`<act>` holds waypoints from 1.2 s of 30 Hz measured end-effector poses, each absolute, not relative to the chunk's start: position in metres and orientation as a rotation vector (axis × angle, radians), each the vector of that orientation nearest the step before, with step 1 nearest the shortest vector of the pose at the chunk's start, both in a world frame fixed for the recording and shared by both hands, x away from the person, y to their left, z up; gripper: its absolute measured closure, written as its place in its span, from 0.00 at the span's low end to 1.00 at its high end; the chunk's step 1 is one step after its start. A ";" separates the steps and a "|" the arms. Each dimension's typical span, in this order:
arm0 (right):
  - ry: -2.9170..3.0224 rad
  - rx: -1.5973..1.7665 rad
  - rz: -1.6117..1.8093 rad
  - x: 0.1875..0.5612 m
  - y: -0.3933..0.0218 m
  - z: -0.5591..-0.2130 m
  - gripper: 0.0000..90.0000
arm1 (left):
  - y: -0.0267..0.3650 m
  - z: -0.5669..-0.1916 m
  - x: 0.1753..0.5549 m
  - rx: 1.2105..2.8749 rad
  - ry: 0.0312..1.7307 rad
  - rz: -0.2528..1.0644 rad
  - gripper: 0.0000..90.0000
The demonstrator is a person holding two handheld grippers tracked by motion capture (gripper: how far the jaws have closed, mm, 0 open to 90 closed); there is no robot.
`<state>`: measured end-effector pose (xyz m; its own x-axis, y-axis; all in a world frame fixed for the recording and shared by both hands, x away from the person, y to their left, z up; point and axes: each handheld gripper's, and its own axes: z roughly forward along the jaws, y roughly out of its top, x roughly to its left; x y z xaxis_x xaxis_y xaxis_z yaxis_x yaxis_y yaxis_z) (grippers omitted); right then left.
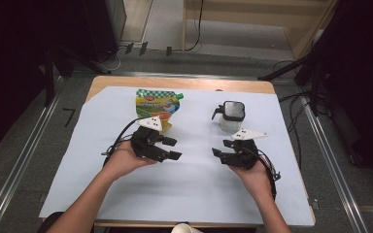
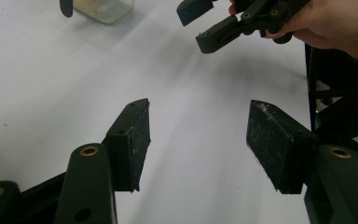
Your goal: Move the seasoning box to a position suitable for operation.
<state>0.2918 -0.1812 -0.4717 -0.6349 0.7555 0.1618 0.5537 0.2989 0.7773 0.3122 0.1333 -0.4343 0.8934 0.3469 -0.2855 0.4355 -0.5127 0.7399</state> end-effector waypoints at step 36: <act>1.909 1.549 1.029 0.372 -0.194 -0.498 0.13 | 0.136 -0.431 0.303 2.135 0.562 -0.149 0.46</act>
